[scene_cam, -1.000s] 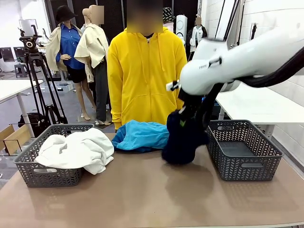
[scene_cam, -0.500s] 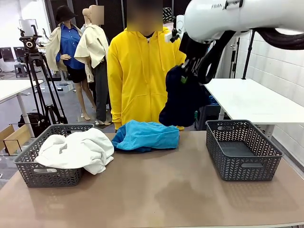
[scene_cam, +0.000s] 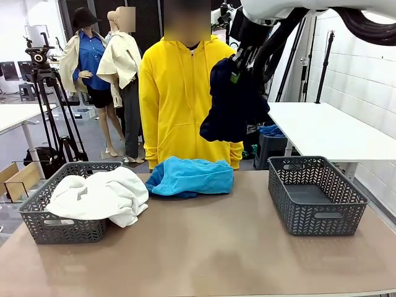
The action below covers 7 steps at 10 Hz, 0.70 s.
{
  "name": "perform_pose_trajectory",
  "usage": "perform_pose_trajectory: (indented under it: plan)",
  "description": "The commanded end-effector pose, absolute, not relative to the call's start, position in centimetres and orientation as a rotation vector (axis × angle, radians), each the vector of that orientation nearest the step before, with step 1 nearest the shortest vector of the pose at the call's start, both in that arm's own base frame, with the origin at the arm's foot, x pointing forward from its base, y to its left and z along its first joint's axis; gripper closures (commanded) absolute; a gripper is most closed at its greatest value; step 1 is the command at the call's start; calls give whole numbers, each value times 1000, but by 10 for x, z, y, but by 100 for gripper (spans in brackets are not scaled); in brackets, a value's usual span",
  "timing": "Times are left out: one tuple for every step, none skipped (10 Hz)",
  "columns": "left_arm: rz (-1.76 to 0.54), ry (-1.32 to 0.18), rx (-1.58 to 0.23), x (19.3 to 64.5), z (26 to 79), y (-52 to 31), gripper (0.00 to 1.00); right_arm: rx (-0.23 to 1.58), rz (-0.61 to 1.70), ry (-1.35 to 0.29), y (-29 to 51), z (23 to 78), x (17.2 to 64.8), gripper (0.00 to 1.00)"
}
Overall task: Sort the tops and bottoms.
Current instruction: Sort the clothes according to human instructions.
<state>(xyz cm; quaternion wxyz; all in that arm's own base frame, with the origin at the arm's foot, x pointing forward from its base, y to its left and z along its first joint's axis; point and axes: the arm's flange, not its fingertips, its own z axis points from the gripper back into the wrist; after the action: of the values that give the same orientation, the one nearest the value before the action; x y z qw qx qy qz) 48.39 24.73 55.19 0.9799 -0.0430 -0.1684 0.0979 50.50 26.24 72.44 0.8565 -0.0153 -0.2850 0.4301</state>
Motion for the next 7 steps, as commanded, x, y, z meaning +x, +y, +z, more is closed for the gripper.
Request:
perform_pose_trajectory:
  plan:
    - [196, -338, -81, 483, 553, 249, 0, -43, 903, -578, 260, 713, 506, 100]
    - [196, -338, -81, 483, 553, 249, 0, -43, 903, -578, 260, 713, 506, 100]
    - [196, -338, -81, 483, 553, 249, 0, -43, 903, -578, 260, 713, 506, 100]
    - [196, -338, -81, 483, 553, 249, 0, -43, 903, -578, 260, 713, 506, 100]
    - [196, -338, -81, 483, 553, 249, 0, -43, 903, -578, 260, 713, 506, 100]
    - [196, -338, -81, 483, 553, 249, 0, -43, 903, -578, 260, 713, 506, 100]
    - [196, -338, -81, 483, 553, 249, 0, -43, 903, -578, 260, 713, 506, 100]
